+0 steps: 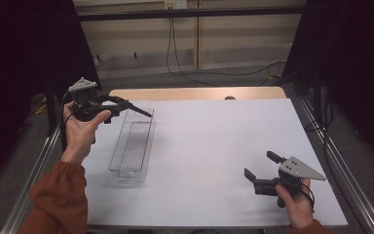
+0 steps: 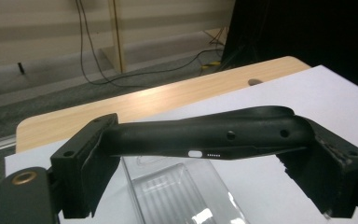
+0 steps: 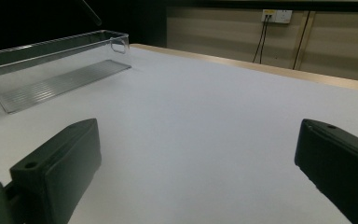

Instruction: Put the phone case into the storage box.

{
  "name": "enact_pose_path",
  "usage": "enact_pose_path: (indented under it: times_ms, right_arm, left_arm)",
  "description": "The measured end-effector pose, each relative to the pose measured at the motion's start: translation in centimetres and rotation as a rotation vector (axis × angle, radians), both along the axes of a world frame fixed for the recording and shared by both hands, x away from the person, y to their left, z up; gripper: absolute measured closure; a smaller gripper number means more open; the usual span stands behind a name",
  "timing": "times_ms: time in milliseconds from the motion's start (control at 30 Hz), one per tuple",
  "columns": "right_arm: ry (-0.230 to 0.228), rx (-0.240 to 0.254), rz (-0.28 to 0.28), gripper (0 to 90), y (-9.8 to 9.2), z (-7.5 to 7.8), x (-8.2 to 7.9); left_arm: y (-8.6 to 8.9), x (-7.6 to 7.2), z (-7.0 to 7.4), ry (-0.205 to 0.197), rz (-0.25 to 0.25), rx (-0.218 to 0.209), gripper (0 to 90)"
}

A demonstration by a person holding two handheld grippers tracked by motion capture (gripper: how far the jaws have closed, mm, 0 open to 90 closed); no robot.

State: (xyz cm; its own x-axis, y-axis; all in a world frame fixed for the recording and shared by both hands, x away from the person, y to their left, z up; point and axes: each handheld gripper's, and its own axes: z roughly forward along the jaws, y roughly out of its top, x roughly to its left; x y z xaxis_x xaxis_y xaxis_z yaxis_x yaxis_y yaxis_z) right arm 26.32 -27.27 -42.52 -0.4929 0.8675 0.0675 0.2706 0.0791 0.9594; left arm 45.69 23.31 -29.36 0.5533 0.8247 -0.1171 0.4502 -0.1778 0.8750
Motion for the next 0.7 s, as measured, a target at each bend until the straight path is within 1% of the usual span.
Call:
enact_pose_path:
  times_ms: [100,333,500,700]
  right_arm:
    - [0.002,0.005,0.001,0.0,0.0,-0.1,0.0]
    - [0.006,-0.003,0.006,0.0,0.1,-0.1,0.0]
    - [0.009,-0.008,0.006,0.0,0.1,-0.2,0.0]
    - [0.011,-0.007,0.008,0.0,0.1,-0.2,0.0]
  left_arm:
    - [0.0,0.4,-0.2,0.006,0.011,0.013,14.4]
    - [-0.3,0.9,-0.9,0.016,0.032,0.047,14.4]
    - [-0.8,1.3,-1.2,0.025,0.057,0.056,14.4]
    - [-1.4,2.0,-2.0,0.050,0.085,0.066,14.4]
